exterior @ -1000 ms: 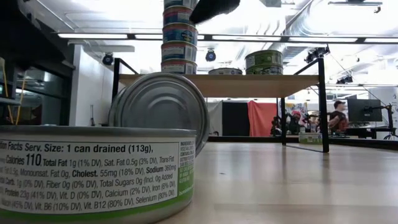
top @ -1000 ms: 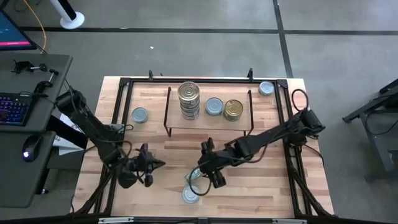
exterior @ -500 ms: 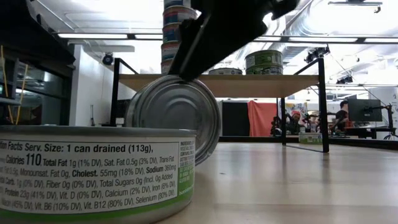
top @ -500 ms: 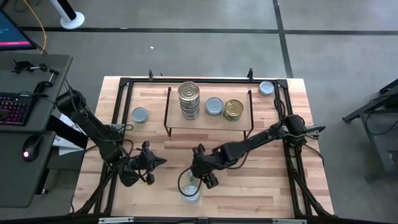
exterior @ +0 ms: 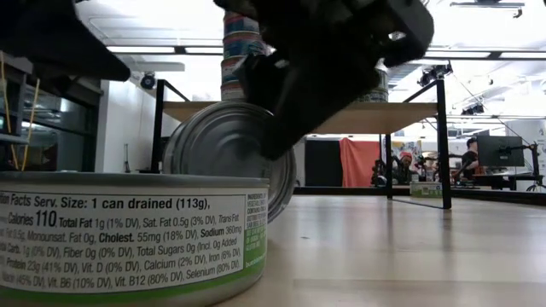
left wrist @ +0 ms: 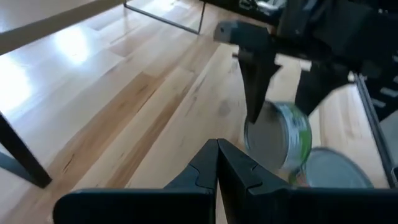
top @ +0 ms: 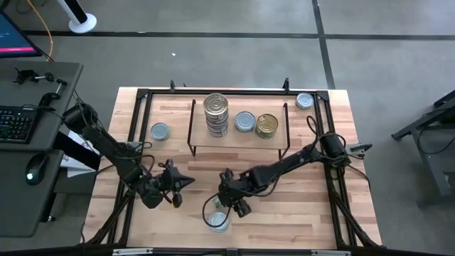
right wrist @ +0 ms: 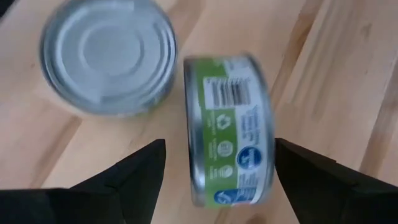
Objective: Stack canned seafood by type on shelf
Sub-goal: Stack the white-green tuna can on top of the white-green tuna can on the shelf
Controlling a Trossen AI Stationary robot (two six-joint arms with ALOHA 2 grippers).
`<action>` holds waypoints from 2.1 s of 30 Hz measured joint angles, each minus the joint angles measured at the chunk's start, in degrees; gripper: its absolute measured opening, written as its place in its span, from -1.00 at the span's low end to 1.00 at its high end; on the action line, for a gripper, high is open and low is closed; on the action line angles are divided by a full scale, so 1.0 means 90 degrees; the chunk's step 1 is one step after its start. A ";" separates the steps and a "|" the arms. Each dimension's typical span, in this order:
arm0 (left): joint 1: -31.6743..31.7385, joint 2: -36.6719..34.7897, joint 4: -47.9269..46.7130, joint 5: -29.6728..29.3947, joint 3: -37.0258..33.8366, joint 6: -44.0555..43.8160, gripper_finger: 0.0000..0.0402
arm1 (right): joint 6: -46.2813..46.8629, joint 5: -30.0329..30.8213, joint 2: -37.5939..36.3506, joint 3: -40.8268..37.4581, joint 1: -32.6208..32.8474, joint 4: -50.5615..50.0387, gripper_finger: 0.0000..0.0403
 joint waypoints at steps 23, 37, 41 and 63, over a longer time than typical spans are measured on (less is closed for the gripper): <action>0.0478 -0.0001 0.0054 -0.0004 -0.0002 0.0005 -1.00 | 0.0003 0.1327 -0.0504 0.0928 0.0515 -0.1446 -0.41; 0.0514 0.0000 -0.0199 0.0008 -0.0002 0.0067 -1.00 | 0.0456 0.6081 -0.1458 0.1970 0.0172 -0.4882 -0.41; 0.0519 0.0000 -0.0197 0.0020 -0.0002 0.0062 -1.00 | 0.0296 0.6139 -0.1444 0.1821 -0.0411 -0.5044 -0.41; 0.0519 0.0000 -0.0197 0.0023 -0.0002 0.0060 -1.00 | -0.0610 0.5556 -0.1427 0.1656 -0.1728 -0.4600 -0.24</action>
